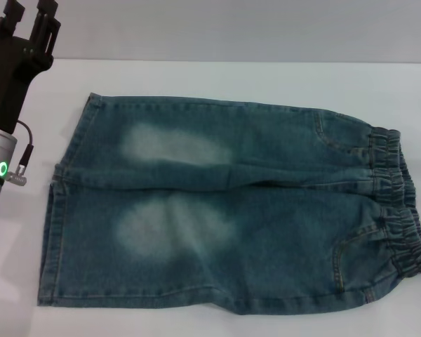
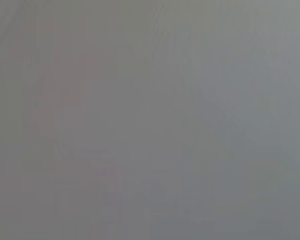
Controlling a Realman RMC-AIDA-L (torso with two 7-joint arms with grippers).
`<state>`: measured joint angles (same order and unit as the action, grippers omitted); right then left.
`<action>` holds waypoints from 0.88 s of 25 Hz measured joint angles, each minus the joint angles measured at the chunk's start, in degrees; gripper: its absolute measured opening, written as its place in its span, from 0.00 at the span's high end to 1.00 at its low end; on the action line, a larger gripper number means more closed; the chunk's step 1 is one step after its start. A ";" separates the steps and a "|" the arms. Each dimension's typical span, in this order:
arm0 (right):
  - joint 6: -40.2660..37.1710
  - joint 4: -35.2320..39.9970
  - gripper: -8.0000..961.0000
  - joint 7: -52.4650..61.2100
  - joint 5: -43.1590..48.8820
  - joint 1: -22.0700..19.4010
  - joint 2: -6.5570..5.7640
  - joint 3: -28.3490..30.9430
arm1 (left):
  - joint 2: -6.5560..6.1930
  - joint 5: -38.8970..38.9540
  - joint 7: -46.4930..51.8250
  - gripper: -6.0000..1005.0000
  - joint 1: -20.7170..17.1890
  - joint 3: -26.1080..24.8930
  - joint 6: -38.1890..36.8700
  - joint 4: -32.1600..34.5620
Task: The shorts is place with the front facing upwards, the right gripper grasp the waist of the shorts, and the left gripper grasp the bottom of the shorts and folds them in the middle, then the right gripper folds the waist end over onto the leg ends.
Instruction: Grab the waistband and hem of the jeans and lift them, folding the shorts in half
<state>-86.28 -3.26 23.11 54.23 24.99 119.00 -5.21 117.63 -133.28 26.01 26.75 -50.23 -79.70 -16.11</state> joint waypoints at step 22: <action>0.77 -0.35 0.28 0.52 0.00 -0.94 0.00 0.82 | -2.83 -8.34 14.53 0.40 2.95 -0.06 -0.02 4.93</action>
<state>-85.51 -3.61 23.62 54.23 24.04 119.00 -4.39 114.79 -141.61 40.54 29.70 -50.29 -79.72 -11.19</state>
